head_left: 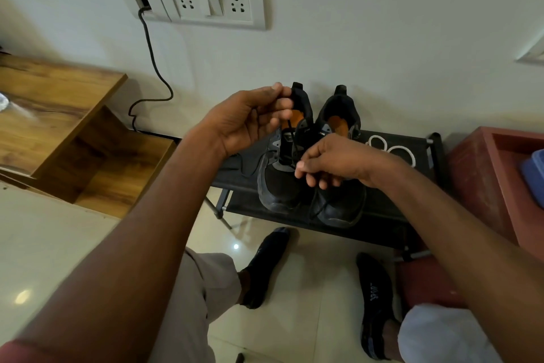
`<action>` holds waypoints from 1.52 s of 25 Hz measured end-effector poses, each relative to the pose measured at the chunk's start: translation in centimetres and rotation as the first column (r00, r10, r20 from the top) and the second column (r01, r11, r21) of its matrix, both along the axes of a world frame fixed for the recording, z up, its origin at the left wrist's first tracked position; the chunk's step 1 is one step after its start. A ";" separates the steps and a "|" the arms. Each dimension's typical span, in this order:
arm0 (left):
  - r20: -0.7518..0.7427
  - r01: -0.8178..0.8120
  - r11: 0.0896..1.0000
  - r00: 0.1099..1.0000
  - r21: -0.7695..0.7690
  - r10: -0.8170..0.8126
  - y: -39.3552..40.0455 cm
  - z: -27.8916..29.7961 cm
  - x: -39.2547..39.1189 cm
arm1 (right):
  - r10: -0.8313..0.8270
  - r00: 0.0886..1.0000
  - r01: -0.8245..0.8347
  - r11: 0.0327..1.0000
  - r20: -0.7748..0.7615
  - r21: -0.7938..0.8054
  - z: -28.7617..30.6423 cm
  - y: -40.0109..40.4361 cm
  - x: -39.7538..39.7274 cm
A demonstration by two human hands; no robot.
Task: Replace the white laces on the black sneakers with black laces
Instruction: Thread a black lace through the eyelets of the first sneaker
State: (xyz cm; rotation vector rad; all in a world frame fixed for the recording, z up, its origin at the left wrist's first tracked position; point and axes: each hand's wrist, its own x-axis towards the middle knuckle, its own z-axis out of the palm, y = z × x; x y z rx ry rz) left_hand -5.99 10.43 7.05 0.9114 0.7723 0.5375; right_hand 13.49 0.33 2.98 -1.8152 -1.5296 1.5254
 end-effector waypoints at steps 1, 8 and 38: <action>0.039 0.009 0.999 0.999 -0.049 -0.007 0.0 -0.1 -0.2 | 0.045 0.999 -0.044 0.998 0.015 -0.040 -0.1 0.0 0.1; 0.116 0.063 0.995 0.991 0.078 -0.072 0.2 -1.1 -0.9 | 0.173 0.982 -0.165 0.981 0.075 -0.099 0.7 0.6 1.1; -0.750 0.464 0.651 0.610 0.601 0.257 0.0 -6.1 2.1 | -0.146 0.896 -0.054 0.900 0.418 0.432 -3.9 3.5 0.2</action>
